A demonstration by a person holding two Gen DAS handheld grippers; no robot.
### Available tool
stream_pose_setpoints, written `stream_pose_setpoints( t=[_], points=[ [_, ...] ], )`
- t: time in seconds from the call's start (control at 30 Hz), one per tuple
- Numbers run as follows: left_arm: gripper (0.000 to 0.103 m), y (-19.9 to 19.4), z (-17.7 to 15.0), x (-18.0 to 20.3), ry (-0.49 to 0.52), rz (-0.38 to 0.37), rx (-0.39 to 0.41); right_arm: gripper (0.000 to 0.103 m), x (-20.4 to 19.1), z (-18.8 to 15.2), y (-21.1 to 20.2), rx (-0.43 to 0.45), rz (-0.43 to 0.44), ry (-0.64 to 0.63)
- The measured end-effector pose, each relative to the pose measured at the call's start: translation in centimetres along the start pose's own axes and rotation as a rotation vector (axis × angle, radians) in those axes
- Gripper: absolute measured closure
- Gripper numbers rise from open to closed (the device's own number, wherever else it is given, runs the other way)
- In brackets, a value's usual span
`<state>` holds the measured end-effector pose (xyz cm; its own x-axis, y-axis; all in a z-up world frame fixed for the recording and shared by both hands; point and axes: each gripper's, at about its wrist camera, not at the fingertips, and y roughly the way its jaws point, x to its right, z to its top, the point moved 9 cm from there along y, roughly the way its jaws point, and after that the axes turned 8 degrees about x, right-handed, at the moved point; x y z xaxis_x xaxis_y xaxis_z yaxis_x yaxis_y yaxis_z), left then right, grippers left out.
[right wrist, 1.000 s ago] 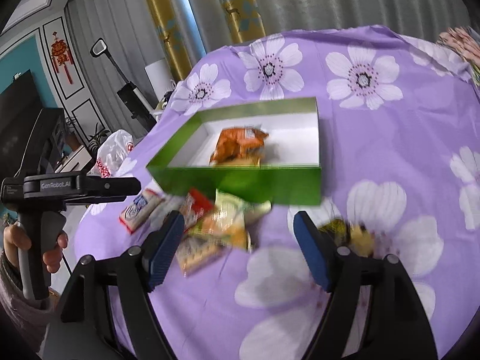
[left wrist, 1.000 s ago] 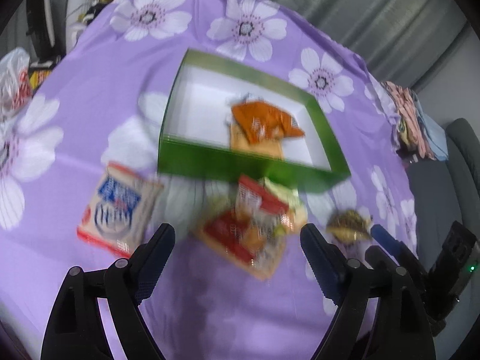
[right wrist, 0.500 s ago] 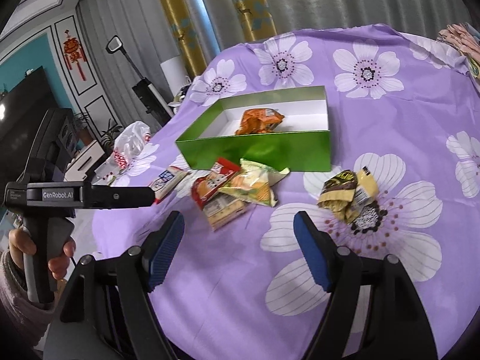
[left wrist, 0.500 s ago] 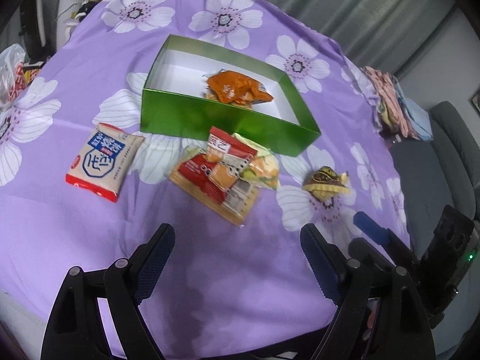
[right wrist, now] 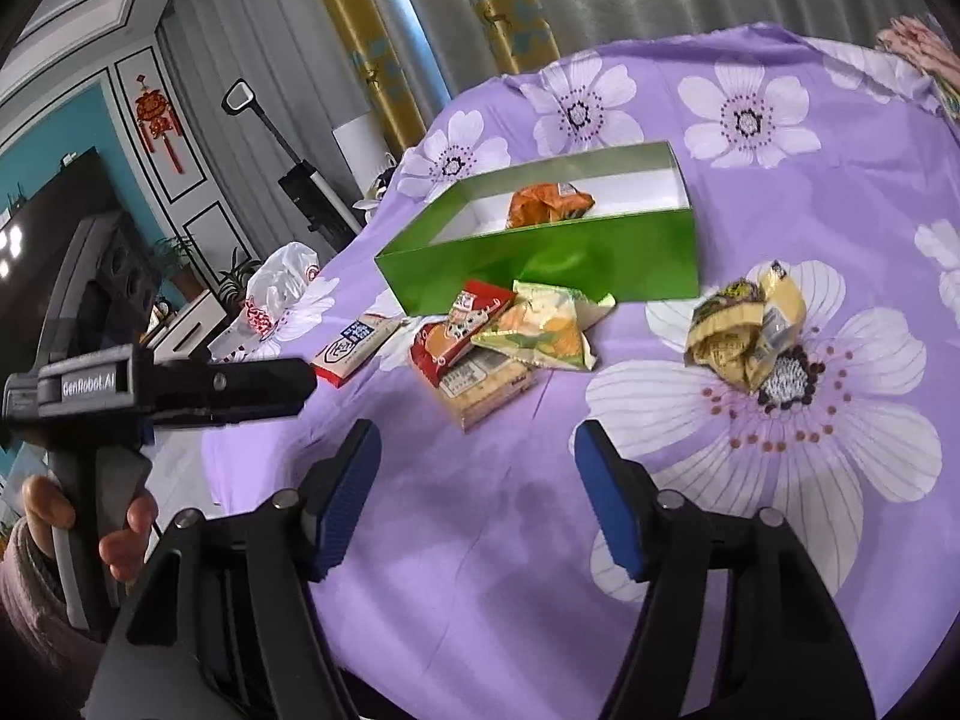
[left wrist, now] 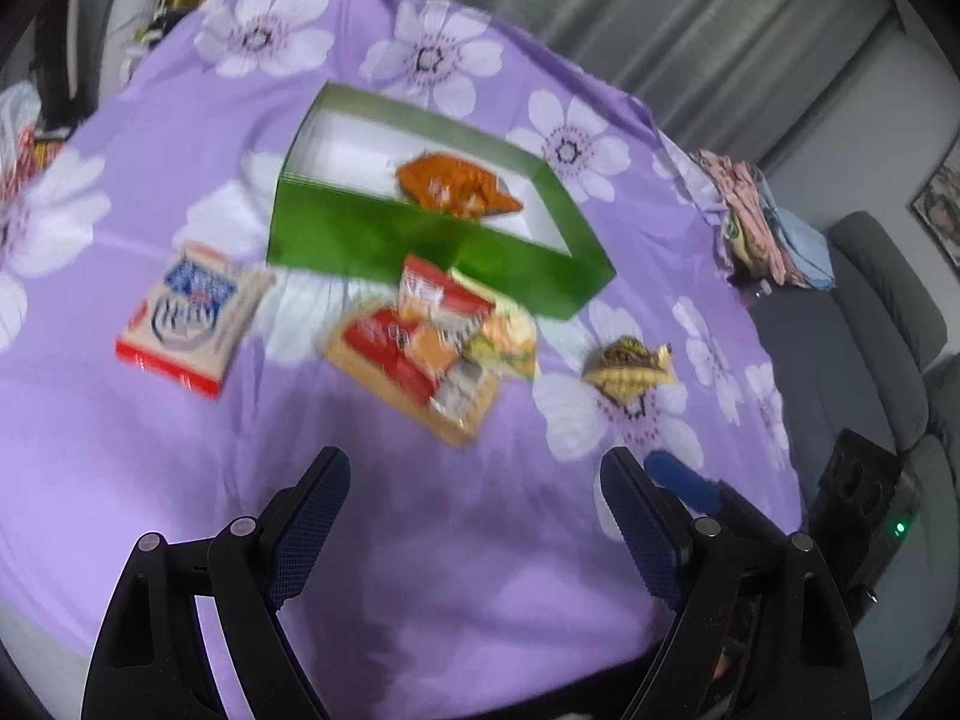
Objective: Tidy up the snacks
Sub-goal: 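Reach the right tool to the red packet and grasp it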
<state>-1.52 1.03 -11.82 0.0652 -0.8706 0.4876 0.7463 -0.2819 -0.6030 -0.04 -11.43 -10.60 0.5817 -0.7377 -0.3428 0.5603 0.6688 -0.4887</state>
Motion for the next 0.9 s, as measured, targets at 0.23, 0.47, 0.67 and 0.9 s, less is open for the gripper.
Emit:
stream_pose_setpoints(
  t=[0.23, 0.47, 0.67, 0.9],
  points=[
    [0.017, 3.4, 4.9, -0.8, 0.031, 0.001, 0.002, 0.043, -0.9, 0.1, 1.6, -0.023, 0.008, 0.023],
    [0.017, 6.2, 6.1, -2.1, -0.015, -0.065, -0.080, 0.052, -3.0, 1.5, 4.8, -0.045, 0.003, -0.039],
    [0.017, 6.8, 6.0, -2.8, -0.015, -0.091, -0.098, 0.058, -3.2, 1.8, 7.9, -0.088, -0.013, -0.042],
    [0.026, 8.4, 5.4, -3.6, -0.047, -0.120, -0.142, 0.062, -2.5, 1.3, 10.2, -0.129, -0.050, -0.031]
  ],
)
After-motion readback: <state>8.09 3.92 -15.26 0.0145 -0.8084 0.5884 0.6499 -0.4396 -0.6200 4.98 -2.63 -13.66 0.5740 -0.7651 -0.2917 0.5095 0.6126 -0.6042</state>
